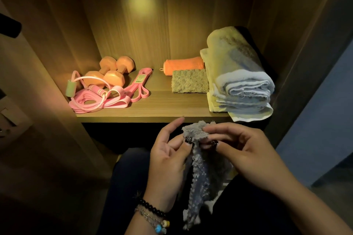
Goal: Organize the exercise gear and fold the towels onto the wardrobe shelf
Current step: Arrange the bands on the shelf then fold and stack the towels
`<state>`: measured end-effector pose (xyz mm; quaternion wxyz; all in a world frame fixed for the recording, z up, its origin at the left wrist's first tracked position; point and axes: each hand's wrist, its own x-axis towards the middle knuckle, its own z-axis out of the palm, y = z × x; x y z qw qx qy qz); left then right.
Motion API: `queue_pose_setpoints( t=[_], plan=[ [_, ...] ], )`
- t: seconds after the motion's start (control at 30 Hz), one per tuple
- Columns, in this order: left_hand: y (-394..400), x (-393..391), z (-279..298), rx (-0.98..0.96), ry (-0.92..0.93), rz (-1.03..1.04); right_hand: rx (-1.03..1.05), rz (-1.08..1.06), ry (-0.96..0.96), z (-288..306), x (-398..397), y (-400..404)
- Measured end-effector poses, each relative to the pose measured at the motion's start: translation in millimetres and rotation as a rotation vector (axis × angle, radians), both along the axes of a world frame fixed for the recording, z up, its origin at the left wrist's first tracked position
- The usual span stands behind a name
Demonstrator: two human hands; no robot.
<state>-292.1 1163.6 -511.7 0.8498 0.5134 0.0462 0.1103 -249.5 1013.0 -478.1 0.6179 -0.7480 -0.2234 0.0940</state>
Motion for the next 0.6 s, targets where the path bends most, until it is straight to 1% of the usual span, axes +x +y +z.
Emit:
queue_pose_setpoints(
  t=[0.1,0.17,0.27,0.37,0.43,0.53,0.6],
  plan=[
    [0.2,-0.1,-5.0,0.018,-0.039,-0.106,0.018,-0.032,0.022,1.5,3.0,-6.3],
    [-2.9,-0.5,-6.7,0.102,-0.066,-0.142,0.03,-0.027,0.035,3.3,3.2,-9.1],
    [-7.9,0.2,-7.9,0.244,-0.083,-0.1,0.027,0.003,0.033,5.6,3.2,-10.2],
    [-10.6,2.8,-9.7,0.301,-0.078,-0.062,0.018,0.002,0.019,8.0,5.4,-9.9],
    [-11.2,3.3,-9.3,0.318,-0.079,-0.045,0.006,-0.037,-0.036,8.0,7.8,-10.5],
    [-8.2,5.6,-4.1,0.382,-0.134,-0.007,-0.091,-0.119,-0.162,4.4,15.2,-14.1],
    [-5.1,10.6,1.3,0.472,-0.186,0.034,-0.108,-0.083,-0.165,2.0,19.7,-17.9]
  ],
)
